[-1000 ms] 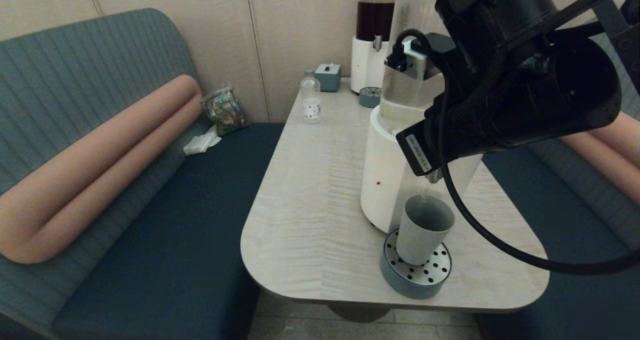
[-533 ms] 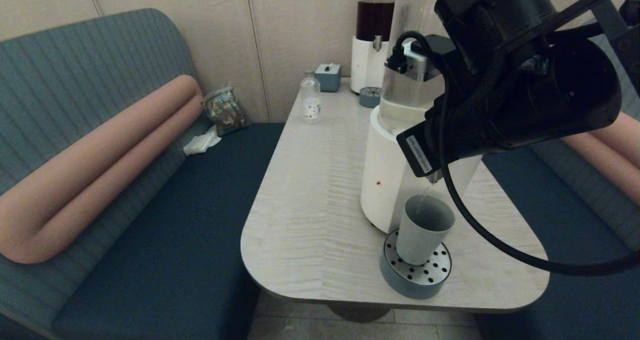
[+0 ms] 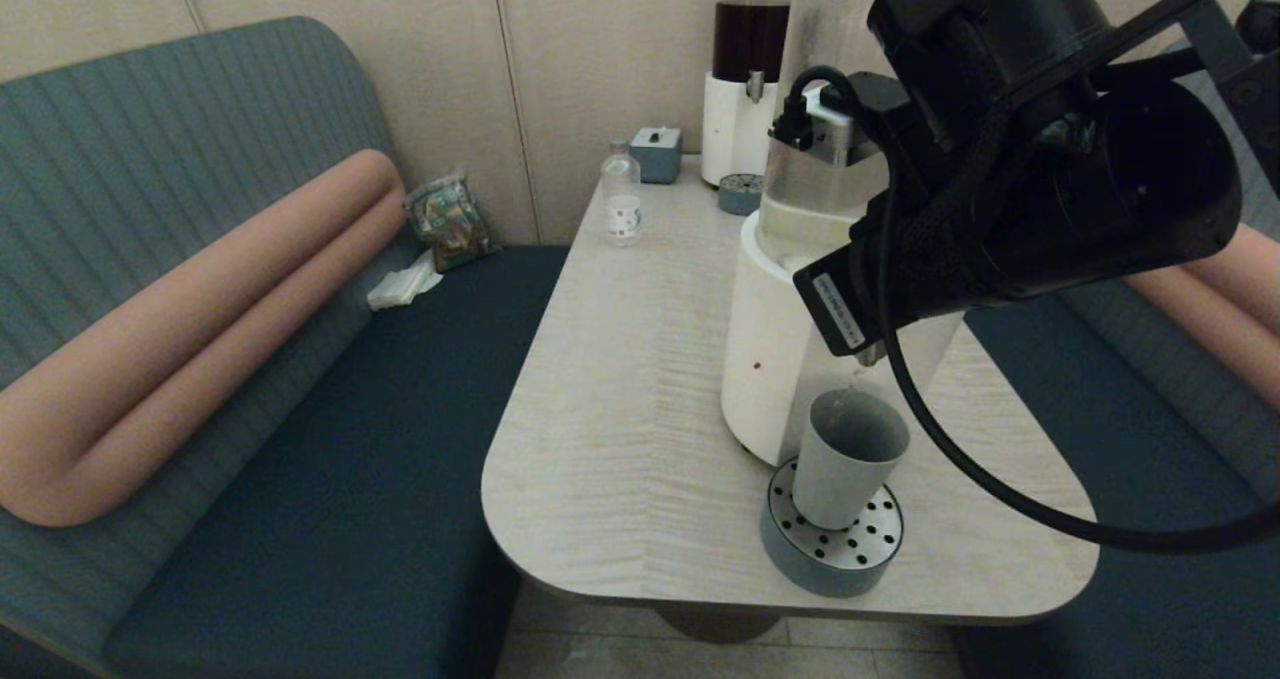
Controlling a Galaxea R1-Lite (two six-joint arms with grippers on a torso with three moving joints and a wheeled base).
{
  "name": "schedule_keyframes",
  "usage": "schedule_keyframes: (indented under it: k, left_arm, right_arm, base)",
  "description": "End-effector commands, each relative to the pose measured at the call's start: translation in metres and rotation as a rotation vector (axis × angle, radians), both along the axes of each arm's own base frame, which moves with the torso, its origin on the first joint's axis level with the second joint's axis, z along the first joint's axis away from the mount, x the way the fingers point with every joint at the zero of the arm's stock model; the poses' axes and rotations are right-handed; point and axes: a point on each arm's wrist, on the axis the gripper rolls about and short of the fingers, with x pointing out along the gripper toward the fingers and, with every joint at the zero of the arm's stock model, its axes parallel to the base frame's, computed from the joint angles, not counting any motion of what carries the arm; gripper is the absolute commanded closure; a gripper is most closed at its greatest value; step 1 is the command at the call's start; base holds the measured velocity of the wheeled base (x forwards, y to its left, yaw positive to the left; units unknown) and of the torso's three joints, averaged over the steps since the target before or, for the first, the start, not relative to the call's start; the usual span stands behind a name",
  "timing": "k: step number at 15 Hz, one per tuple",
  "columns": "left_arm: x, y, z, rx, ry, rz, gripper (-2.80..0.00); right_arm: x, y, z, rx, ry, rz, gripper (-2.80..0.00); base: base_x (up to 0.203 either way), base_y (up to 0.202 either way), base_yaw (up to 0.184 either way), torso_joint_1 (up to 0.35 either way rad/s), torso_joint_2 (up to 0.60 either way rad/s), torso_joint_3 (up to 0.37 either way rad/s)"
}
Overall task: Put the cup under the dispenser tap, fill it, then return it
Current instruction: Turn off the faucet
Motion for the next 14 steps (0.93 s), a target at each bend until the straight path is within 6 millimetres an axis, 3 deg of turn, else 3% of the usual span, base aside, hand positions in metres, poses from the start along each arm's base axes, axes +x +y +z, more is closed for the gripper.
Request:
schedule_keyframes:
  k: [1, 14]
  left_arm:
    - [0.0001, 0.0, 0.0, -0.001, 0.001, 0.0, 0.0]
    - [0.0002, 0.0, -0.0003, -0.001, 0.002, 0.0, 0.0]
  right_arm:
    - [-0.0003, -0.001, -0.001, -0.012, 0.006, -0.007, 0.0]
    - [0.0025, -0.0041, -0.0039, -0.079, -0.025, -0.1, 0.0]
  base:
    - [0.0, 0.0, 0.0, 0.0, 0.0, 0.0]
    - [0.0, 0.0, 0.0, 0.0, 0.0, 0.0]
